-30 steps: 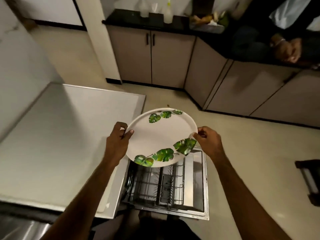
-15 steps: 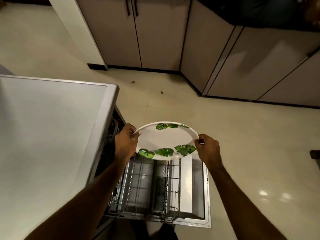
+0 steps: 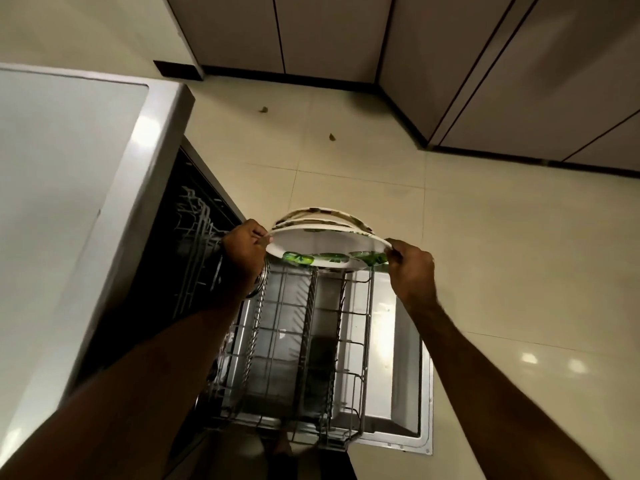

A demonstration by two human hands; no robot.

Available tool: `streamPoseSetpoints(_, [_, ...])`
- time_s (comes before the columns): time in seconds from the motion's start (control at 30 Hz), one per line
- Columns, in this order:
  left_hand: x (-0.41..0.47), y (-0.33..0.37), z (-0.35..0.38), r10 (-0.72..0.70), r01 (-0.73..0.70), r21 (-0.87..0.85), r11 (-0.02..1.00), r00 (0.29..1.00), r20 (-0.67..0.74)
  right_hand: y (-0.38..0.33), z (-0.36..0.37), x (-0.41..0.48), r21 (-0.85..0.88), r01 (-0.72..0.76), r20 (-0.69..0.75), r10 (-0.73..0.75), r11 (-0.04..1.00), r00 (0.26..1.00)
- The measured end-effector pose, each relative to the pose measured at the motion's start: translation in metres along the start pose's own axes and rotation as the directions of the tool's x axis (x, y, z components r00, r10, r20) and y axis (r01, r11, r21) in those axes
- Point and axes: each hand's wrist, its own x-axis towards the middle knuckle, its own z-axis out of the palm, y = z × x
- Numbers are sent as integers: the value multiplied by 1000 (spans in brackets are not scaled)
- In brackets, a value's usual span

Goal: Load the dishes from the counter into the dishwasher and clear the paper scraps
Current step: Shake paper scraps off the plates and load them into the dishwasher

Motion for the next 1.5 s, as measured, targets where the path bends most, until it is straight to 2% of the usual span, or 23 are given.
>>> streamPoseSetpoints(0.4, [11,-29,33,49,-50,41,998,998,29,23,22,12,-25,1,29,0,1000,1000])
streamPoseSetpoints(0.87, [29,-23,44,112,-114,146,983,994,19,24,24,25,-11,34,11,-34,999,999])
streamPoseSetpoints(1.17, [28,-39,48,-5,-5,92,996,995,102,30,40,23,-62,-48,57,51,997,997])
streamPoseSetpoints(1.33, [25,-44,56,-55,39,98,994,984,168,35,53,25,-109,-134,138,149,985,979])
streamPoseSetpoints(1.5, [27,-54,69,-212,183,113,977,908,360,35,74,29,-120,-191,181,211,974,961])
